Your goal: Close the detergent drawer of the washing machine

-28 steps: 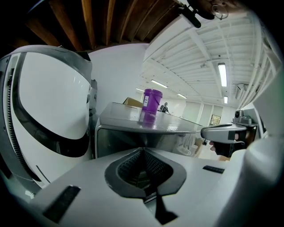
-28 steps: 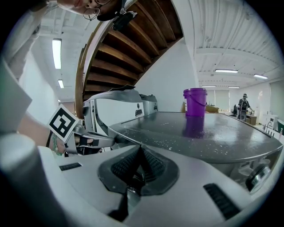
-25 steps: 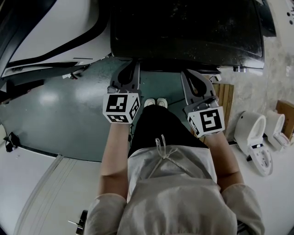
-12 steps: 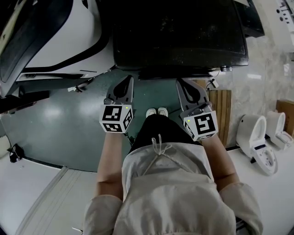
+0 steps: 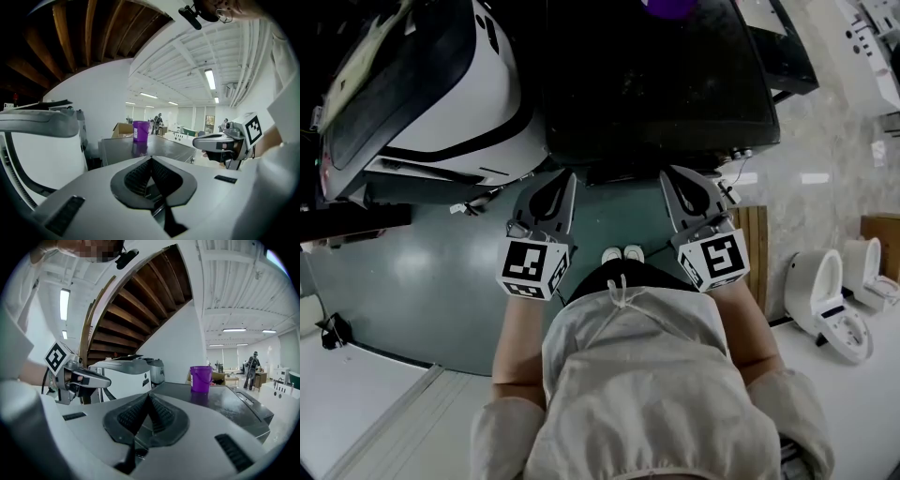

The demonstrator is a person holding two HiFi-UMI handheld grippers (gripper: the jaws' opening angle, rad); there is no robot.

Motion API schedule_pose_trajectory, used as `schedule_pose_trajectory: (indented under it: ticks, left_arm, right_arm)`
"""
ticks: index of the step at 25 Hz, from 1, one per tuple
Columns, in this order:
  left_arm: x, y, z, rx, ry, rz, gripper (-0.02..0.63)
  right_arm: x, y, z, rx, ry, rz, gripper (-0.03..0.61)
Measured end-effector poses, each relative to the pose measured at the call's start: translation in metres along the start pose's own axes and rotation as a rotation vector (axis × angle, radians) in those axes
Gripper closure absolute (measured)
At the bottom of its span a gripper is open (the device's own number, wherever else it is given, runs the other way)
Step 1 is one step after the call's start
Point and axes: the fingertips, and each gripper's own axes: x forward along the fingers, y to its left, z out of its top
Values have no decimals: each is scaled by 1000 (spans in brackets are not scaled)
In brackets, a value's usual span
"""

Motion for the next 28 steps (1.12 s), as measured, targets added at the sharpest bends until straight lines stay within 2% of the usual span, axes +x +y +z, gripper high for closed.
schedule_pose_trajectory:
  ticks: [4, 8, 13, 18, 28]
  left_arm:
    - [-23, -15, 40, 21, -77, -51, 595]
    - [-43, -26, 72, 55, -132, -49, 595]
    - [-62, -44, 98, 39, -188, -87, 595]
    - [-69, -54, 108, 86, -202, -92, 595]
    - [-69, -46, 111, 67, -199, -80, 595]
  right_arm:
    - [-16, 2, 29, -14, -44, -8, 574]
    - [-30, 1, 52, -46, -63, -14, 574]
    - [-46, 4, 77, -88, -110, -12, 575]
    - [-55, 6, 90, -88, -142, -25, 575]
    - [-57, 9, 89, -67, -137, -18, 577]
